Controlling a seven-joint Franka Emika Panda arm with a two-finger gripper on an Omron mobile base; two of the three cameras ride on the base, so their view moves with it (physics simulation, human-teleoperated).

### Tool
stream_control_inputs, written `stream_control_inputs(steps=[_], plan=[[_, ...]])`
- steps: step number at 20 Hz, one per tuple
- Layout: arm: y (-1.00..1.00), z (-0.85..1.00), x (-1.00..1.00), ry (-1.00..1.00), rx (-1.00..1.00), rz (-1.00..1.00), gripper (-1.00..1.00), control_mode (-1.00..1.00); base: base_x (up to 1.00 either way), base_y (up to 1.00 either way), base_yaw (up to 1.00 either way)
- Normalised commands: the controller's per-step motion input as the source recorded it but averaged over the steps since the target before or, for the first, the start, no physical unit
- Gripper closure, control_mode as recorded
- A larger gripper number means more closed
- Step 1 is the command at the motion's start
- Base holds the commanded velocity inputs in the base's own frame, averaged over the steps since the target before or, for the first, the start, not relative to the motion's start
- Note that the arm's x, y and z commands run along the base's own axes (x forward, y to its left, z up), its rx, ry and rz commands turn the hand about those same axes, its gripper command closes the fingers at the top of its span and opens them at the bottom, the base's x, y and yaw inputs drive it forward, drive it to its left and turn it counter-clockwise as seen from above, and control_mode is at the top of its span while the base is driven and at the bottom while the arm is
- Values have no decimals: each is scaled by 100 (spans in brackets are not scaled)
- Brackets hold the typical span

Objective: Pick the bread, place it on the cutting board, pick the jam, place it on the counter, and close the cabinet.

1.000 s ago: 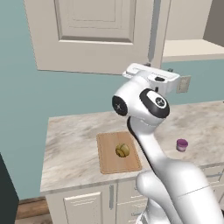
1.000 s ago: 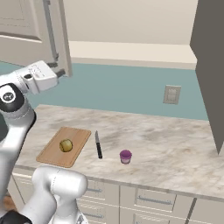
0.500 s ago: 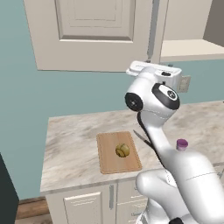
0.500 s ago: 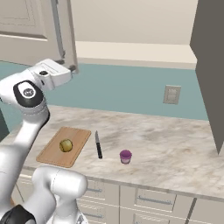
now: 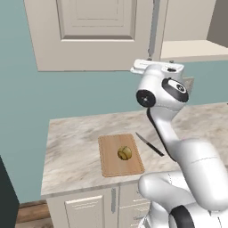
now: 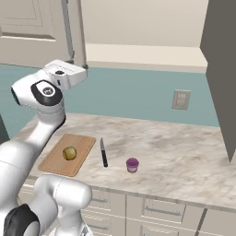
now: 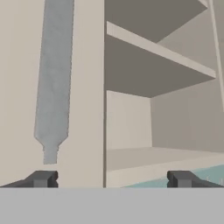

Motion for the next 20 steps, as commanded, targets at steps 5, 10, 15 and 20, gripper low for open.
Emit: stream_control_inputs(steps=[5,10,15,20], plan=[[0,0,33,0,0,5,-100,-100,0,0,0],[0,0,28,0,0,4,-100,-100,0,0,0],[0,0,32,0,0,4,-100,-100,0,0,0],[0,0,38,0,0,3,-100,-100,0,0,0]])
